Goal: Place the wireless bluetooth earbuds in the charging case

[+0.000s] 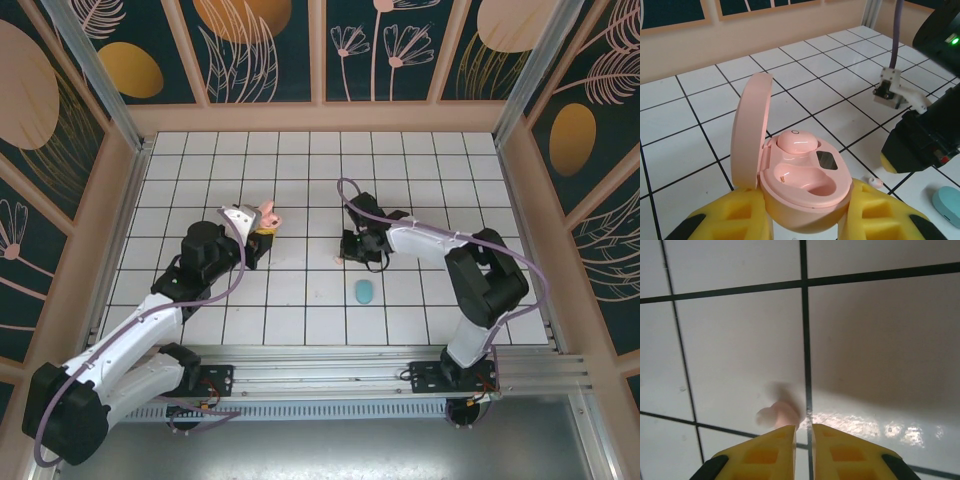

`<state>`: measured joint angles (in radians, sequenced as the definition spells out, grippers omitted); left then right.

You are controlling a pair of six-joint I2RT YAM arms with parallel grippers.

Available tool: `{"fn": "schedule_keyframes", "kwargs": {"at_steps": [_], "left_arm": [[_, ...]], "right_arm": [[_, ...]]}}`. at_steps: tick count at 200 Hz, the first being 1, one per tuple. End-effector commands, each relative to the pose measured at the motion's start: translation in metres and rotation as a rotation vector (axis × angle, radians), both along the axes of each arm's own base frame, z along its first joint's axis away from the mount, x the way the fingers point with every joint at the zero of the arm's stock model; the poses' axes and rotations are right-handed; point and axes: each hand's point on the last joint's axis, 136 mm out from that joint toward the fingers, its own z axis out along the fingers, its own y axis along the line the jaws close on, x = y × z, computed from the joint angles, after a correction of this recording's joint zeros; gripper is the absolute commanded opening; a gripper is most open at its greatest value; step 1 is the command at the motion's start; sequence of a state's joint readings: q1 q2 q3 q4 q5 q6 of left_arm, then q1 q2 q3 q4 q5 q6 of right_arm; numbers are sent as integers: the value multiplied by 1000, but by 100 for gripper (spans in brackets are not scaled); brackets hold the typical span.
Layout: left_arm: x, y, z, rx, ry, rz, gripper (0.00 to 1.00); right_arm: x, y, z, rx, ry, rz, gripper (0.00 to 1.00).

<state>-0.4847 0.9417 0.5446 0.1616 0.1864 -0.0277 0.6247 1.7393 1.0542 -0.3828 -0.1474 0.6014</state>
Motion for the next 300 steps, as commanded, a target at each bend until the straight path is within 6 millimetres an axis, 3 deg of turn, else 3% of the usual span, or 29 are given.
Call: {"fn": "schedule_keyframes", "kwargs": {"at_steps": [1, 63, 130, 173, 195, 230, 243, 263, 300], "left_arm": [[-5, -4, 11, -49, -27, -21, 0], [-9, 2, 12, -51, -27, -4, 0], [-11, 2, 10, -56, -15, -1, 0], [-10, 4, 12, -53, -17, 6, 0], [-10, 4, 13, -51, -20, 9, 0], [-9, 3, 13, -53, -21, 4, 0], [-8, 2, 14, -58, -23, 1, 0], [-9, 0, 13, -55, -20, -11, 0], [-12, 0, 12, -48, -16, -20, 0]], "right_arm": [[14, 5, -8, 2, -44, 14, 15], [4, 26, -17, -25, -56, 153, 15], [5, 56, 3, -5, -158, 290, 20], [8, 56, 16, 1, -180, 271, 18], [8, 43, 22, -8, -153, 161, 18], [-3, 44, 33, 60, -149, 47, 29], [-4, 49, 36, 41, -194, 114, 30], [-11, 60, 32, -43, -251, 383, 31], [-11, 43, 20, -384, -335, 806, 33]]}}
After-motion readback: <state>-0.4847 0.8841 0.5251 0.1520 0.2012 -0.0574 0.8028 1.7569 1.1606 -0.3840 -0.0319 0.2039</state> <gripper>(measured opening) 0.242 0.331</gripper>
